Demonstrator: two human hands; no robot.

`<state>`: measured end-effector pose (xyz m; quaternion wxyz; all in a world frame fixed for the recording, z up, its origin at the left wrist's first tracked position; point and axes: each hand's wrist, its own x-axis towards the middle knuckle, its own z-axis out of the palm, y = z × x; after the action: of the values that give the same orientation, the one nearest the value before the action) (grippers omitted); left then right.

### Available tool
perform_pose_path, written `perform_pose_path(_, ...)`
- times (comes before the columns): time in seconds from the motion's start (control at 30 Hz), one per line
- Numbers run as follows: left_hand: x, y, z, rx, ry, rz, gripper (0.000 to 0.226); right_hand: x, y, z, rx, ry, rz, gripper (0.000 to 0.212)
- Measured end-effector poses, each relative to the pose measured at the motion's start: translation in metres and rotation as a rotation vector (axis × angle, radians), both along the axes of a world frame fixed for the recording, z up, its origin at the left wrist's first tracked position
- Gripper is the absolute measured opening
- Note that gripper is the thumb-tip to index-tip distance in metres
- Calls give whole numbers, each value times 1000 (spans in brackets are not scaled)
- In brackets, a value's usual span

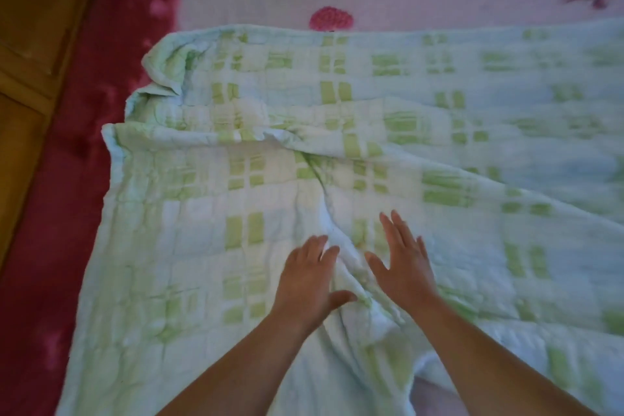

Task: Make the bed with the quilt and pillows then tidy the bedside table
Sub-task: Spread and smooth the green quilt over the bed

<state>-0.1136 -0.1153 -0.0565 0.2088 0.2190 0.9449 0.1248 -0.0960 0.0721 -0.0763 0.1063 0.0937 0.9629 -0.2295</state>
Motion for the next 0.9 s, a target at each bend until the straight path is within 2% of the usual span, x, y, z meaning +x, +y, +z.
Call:
perform_pose_path(0.07,42,49,-3,184,50,-52,53,37,54,4,31,-4,30,77)
perform_pose_path(0.13,86,93,-11,244,19,-109,29,75,108,6,66,-71,86,80)
perform_pose_path(0.2,112,121,-18,238,-73,-150,23,101,143,3,62,-130,161,81)
perform_pose_path(0.3,139,163,-14,260,-3,-161,19,128,184,4,23,-180,226,75)
perform_pose_path(0.33,148,174,-11,294,44,-205,19,133,192,6,9,-136,239,70)
perform_pose_path(0.4,172,200,-14,323,113,-411,22,153,207,12,18,89,293,45)
perform_pose_path(0.43,182,207,-21,295,120,-519,26,164,211,15,40,198,316,31)
perform_pose_path(0.47,189,212,-26,230,114,-602,32,176,216,16,69,248,346,28)
perform_pose_path(0.5,193,218,-31,111,116,-635,43,187,222,14,129,239,380,35)
perform_pose_path(0.57,185,227,-36,-137,93,-593,82,205,237,7,265,100,418,48)
perform_pose_path(0.63,170,236,-38,-242,1,-478,106,210,260,-3,306,10,329,48)
perform_pose_path(0.7,156,246,-36,-277,-36,-385,115,202,274,-4,294,-31,236,42)
perform_pose_path(0.8,143,256,-46,-285,-39,-292,113,189,288,-8,213,-60,181,46)
perform_pose_path(0.83,138,260,-47,-287,-36,-270,105,186,291,-9,193,-79,173,52)
perform_pose_path(0.9,127,267,-49,-226,22,-206,75,182,295,-15,211,-123,175,64)
